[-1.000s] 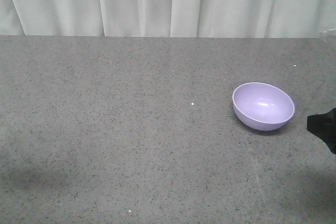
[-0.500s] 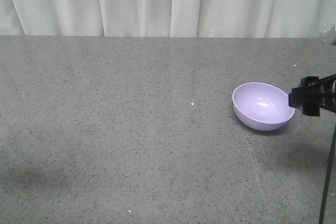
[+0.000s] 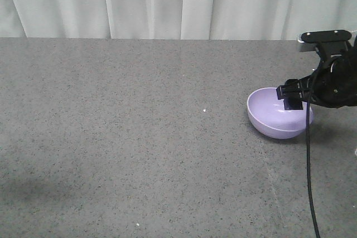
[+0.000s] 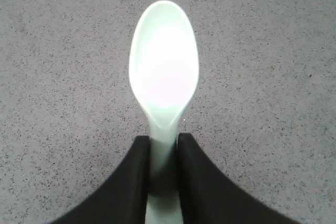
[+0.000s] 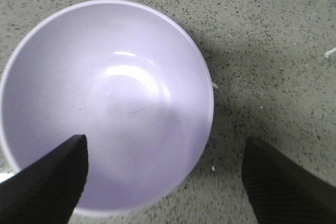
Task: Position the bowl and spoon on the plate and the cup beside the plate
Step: 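Grip the lavender bowl rim with the right gripper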
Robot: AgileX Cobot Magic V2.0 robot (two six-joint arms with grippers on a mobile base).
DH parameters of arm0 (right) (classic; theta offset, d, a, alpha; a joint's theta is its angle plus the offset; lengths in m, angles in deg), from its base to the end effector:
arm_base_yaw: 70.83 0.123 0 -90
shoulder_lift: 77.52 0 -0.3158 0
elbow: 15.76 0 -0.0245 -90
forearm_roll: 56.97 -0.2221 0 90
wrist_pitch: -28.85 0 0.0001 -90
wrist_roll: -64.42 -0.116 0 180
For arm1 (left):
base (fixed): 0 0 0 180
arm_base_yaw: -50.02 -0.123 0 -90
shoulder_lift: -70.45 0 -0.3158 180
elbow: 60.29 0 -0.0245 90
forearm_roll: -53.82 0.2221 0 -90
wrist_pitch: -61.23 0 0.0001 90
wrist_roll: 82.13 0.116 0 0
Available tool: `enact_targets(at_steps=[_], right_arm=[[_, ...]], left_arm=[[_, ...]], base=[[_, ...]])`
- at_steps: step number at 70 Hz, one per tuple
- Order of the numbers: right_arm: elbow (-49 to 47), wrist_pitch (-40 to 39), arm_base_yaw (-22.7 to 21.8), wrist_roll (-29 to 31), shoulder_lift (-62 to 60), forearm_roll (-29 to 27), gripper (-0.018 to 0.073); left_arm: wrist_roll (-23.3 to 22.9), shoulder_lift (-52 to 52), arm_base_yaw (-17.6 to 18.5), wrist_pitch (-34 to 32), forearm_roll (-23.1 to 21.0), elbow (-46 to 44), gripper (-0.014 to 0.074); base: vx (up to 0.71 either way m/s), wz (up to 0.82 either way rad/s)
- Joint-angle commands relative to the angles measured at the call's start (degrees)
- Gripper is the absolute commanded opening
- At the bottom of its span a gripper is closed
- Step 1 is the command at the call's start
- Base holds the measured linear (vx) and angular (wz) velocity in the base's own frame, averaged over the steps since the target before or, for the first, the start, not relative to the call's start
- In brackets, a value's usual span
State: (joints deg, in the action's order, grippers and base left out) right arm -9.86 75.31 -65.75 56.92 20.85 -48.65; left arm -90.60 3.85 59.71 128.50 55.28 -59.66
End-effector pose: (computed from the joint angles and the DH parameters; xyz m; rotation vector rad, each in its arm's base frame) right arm 0.3239 0.0166 0.3041 -0.0398 2.6188 -0.0963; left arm 0.1508 -0.0230 0.4400 0.0250 2.3503 -0.1235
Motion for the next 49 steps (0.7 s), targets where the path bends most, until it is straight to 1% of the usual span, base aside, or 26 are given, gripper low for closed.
enact_targets(at_steps=[1,16,27,34,40,49], right_arm=[[-3.0,-2.4,-0.4,-0.2,0.2,1.4,0.0572],[-3.7,-3.7,-0.6,-0.2,3.7,1.6,0.0572],[-3.7,-3.9,-2.9,-0.2,5.4,0.7,0.0572],[-3.7,-3.9,-4.4,1.1,5.6,-0.1,0.0572],[-3.7,-3.9,-4.5,3.3,5.6,-0.3,0.0572],[-3.7,-4.3,-4.5,3.9,5.6,-1.1,0.0564]], left_arm=[[-0.6,0.5,0.3,-3.0,-0.1,-1.5,-0.0008],[-0.6,0.5,0.3,-3.0,-0.1,-1.5,-0.0008],[-0.6,0.5,0.3,-3.0,-0.1,-1.5,-0.0008],[-0.6,0.5,0.3,-3.0,-0.1,-1.5,-0.0008],[-0.6,0.5,0.3,-3.0,-0.1,-1.5,-0.0008],[-0.6,0.5,0.3,-3.0,-0.1,-1.5,-0.0008]], base=[[0.00,0.00],[0.00,0.00],[0.00,0.00],[0.00,0.00],[0.00,0.00],[0.00,0.00]])
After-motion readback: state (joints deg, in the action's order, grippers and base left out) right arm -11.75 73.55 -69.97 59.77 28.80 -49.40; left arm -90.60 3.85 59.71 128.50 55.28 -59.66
